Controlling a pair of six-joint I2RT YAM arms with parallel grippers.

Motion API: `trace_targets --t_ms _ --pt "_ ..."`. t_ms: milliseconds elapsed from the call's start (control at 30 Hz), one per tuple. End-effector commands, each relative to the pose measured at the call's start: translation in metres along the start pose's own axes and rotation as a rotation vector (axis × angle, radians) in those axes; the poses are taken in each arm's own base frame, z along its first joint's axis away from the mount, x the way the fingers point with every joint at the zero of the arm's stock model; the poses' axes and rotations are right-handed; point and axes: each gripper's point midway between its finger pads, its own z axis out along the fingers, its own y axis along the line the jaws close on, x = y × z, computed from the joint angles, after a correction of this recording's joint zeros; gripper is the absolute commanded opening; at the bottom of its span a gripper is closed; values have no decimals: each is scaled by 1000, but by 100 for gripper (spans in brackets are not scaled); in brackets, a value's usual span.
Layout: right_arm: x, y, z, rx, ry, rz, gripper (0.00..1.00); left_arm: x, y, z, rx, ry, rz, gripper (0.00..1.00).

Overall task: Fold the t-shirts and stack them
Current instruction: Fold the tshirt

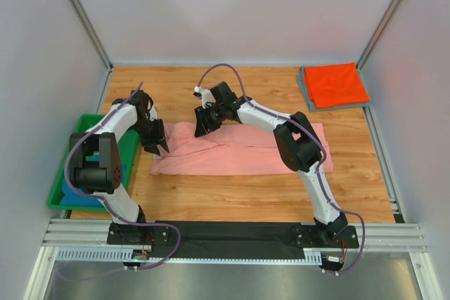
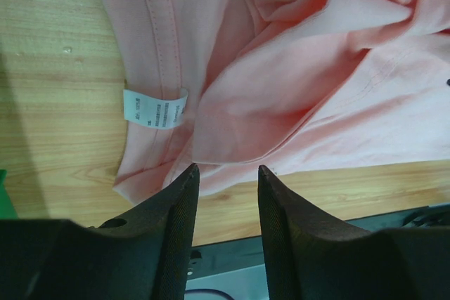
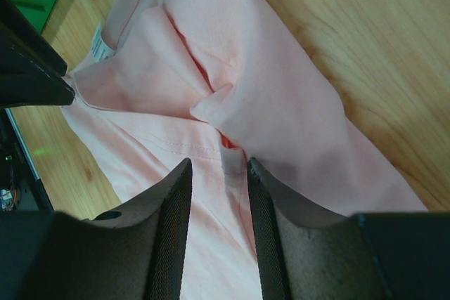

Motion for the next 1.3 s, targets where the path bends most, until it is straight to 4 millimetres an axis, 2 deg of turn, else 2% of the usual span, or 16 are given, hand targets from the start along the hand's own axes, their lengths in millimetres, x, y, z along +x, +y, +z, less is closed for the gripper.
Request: trace_targets --t_ms 0,267,333,367,500,600,867,1000,1033,1267 --pt "-11 7 8 -20 -30 -28 39 -12 -3 -9 47 -59 -37 47" --pt "-6 7 16 -14 -12 -31 37 -19 4 -5 64 -63 -125 47" --pt "-7 8 15 -13 -15 -36 27 -20 3 -2 82 -51 -148 47" --pt "-9 8 14 -13 -20 -37 16 -19 4 0 82 -47 -158 47" --pt "-15 12 5 -2 -38 -61 0 -17 0 5 113 -27 -186 47" --pt "-22 17 -1 0 -66 -85 0 -15 1 9 106 -5 -196 47" --pt "-23 18 -2 -4 -68 -72 2 -14 9 20 73 0 -234 45" --pt "-24 19 -4 0 -69 -67 21 -16 7 24 86 -14 -251 45" --pt "-24 20 -4 -1 -68 -67 23 -14 7 24 87 -6 -251 45" --pt "-28 24 -3 -18 -84 -55 24 -8 16 22 43 -13 -230 45"
